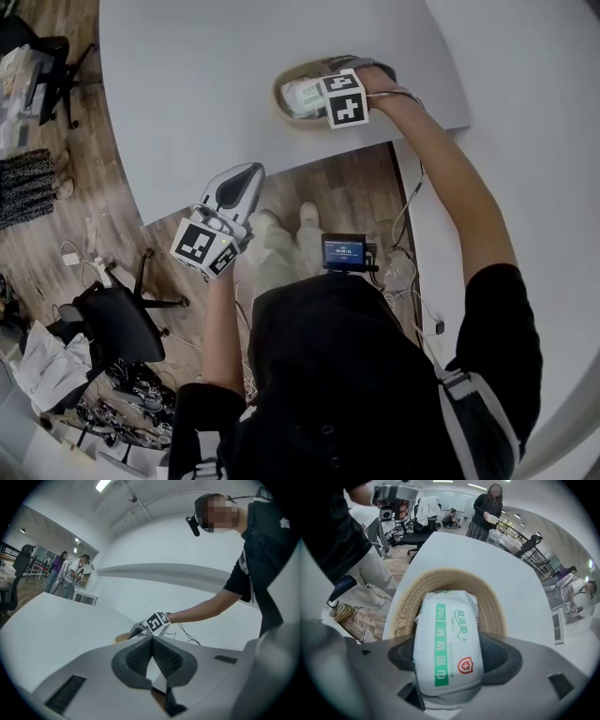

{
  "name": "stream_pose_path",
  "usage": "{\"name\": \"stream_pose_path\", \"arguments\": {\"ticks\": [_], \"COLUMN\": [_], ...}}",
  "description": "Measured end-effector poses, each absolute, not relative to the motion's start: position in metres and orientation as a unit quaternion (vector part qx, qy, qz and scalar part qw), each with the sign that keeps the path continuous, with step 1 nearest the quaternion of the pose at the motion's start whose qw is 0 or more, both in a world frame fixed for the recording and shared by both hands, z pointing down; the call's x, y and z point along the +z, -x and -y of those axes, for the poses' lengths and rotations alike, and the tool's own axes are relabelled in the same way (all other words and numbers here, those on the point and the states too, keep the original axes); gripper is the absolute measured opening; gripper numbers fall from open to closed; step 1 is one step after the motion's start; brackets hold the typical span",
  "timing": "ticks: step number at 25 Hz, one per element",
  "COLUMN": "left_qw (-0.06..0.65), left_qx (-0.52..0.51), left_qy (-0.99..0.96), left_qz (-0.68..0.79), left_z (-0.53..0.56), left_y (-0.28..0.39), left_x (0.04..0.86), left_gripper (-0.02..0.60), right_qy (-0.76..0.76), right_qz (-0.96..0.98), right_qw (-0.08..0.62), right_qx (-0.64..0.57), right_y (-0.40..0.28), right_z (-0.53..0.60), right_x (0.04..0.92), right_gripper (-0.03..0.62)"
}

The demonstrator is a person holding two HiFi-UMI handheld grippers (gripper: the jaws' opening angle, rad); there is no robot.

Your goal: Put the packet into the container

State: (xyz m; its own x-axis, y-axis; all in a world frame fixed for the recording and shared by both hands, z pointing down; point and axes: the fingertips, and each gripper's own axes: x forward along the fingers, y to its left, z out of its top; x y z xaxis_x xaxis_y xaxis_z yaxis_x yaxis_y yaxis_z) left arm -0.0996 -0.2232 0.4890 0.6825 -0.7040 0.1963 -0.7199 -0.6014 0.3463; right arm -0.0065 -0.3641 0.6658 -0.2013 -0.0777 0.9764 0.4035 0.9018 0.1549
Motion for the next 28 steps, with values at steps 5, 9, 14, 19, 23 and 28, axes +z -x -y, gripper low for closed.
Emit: {"name": "stream_pose_path", "arguments": {"ticks": [5,9,14,19,23,28], "left_qw": [0.191,0.185,0.162,0.137,0.120,0.097], "left_qx": [0.018,0.017,0.014,0.007,-0.002,-0.018], "left_qy": [-0.899,-0.900,-0.907,-0.913,-0.919,-0.924], "left_qz": [0.394,0.395,0.389,0.383,0.376,0.368], "left_z": [0.225,0.206,0.199,0.184,0.164,0.138], "left_y": [0.099,0.100,0.102,0.099,0.093,0.081], "left_x": [0.477,0.469,0.455,0.425,0.402,0.377], "left_gripper": [0.008,0.008,0.008,0.008,0.008,0.008], "right_qy": [0.053,-0.039,-0.219,-0.292,-0.293,-0.281], "right_qz": [0.782,0.844,0.935,0.946,0.951,0.955], "right_qw": [0.593,0.515,0.274,0.138,0.076,0.019], "right_qx": [-0.184,-0.148,-0.050,0.004,0.058,0.092], "right_y": [0.000,-0.010,-0.024,-0.037,-0.025,-0.009], "right_z": [0.371,0.358,0.344,0.285,0.225,0.177], "right_x": [0.637,0.579,0.464,0.408,0.400,0.391], "right_gripper": [0.339,0.337,0.133,0.037,0.023,0.023]}}
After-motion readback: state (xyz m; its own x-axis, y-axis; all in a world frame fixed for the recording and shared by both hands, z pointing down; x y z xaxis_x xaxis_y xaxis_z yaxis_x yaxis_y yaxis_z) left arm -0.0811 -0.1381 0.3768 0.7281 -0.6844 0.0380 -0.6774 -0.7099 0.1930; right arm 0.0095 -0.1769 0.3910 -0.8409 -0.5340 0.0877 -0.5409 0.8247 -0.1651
